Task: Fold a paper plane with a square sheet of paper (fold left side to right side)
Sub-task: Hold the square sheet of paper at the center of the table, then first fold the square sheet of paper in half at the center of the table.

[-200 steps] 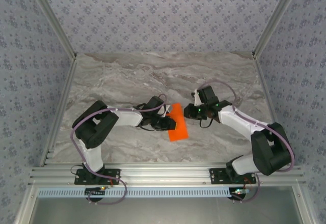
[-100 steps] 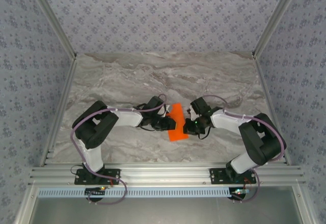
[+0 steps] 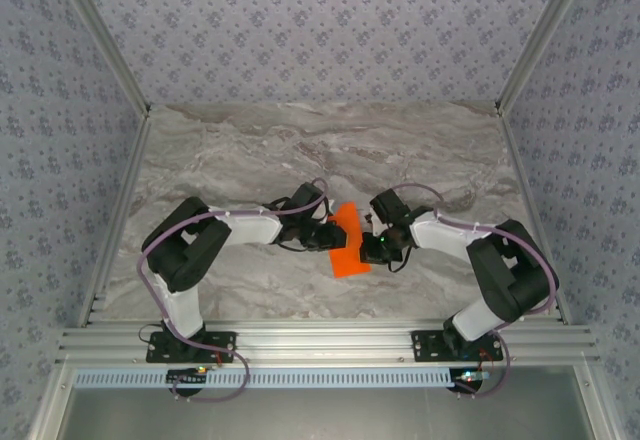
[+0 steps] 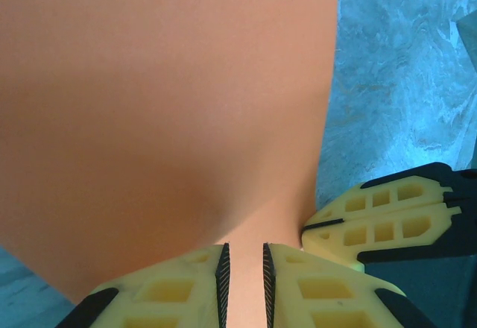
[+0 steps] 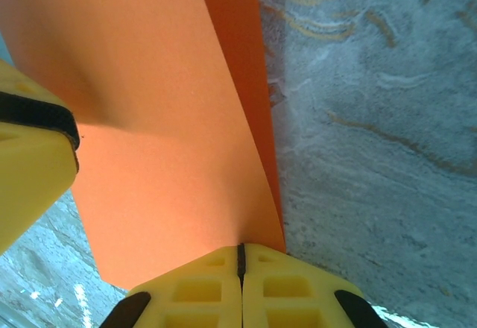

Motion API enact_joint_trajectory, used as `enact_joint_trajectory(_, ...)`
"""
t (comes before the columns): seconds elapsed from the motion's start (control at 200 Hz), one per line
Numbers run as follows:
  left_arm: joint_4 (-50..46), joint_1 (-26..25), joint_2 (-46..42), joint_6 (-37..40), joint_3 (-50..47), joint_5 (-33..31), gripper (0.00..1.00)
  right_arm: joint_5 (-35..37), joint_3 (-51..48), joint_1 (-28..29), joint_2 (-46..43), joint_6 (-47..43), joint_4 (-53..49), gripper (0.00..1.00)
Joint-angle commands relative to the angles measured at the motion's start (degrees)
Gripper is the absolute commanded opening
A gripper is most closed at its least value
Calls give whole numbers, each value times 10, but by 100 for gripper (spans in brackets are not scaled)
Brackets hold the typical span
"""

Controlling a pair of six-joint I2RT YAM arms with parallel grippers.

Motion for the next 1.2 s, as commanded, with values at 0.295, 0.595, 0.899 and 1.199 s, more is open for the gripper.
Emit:
enact_joint_trajectory(0.295,-17,13,23,2,8,-34,21,98,-11,5,37,-15,-75,4)
enact_joint_trajectory(0.595,-16,46,29,0,2,-61,21,125,0,12,51,-23,-98,4)
enact_joint_trajectory(0.899,-9,111,38,18,9,-54,21,128,-5,12,50,-25,-99,4)
enact_joint_trajectory(1.199,-23,139,-59,53,-14,-32,21,115,-2,12,49,-23,-88,4)
